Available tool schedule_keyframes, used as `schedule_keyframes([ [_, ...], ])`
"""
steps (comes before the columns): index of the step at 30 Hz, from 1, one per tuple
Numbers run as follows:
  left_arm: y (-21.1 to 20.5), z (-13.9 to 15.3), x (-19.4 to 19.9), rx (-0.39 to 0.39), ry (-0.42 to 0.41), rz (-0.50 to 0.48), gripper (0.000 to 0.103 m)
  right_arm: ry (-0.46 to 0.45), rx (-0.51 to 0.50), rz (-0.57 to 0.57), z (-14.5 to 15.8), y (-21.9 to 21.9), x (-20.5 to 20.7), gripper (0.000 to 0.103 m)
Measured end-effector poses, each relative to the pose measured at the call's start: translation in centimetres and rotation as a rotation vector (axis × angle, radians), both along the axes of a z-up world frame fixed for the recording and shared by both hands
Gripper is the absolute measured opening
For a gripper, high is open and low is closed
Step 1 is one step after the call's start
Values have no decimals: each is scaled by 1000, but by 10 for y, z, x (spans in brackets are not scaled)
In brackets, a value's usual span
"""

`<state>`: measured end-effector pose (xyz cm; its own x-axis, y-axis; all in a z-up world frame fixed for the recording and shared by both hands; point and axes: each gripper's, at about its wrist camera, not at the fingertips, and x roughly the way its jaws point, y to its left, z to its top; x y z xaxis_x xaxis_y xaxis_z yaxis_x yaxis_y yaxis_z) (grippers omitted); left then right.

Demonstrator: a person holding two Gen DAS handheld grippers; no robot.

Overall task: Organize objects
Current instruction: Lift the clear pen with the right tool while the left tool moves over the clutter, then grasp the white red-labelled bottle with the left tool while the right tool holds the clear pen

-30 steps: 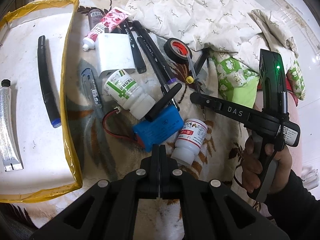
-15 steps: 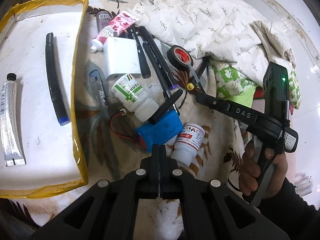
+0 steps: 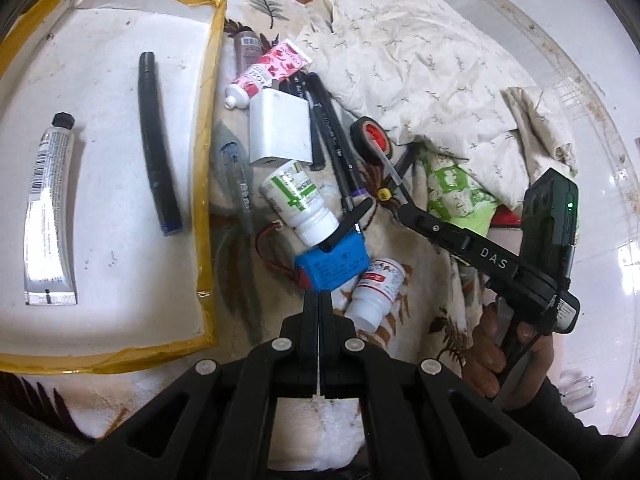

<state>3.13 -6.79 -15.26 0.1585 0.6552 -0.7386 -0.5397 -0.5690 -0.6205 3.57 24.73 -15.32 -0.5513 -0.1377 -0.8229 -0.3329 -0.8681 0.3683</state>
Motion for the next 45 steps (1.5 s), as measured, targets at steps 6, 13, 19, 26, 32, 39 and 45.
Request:
schedule_keyframes([
  [6,28,12,8,-10,112,-70,0,2,3,-5,0,2,2,5],
  [13,91,0,48,-98,149,-281,2,-7,-16,-63,-4,23,7,5],
  [19,112,2,63,-89,189,-329,2,-14,-30,-72,-7,31,9,5],
  [26,74,9,55,40,106,-265,46,-10,-45,-70,-7,33,11,5],
  [32,80,16,56,24,259,-220,77,-8,-64,-74,-10,35,13,5],
  [39,105,-11,72,-166,325,-340,37,2,-66,-77,-9,37,12,5],
  [45,114,-31,54,-163,153,-318,38,-10,-71,-79,-13,36,10,5],
])
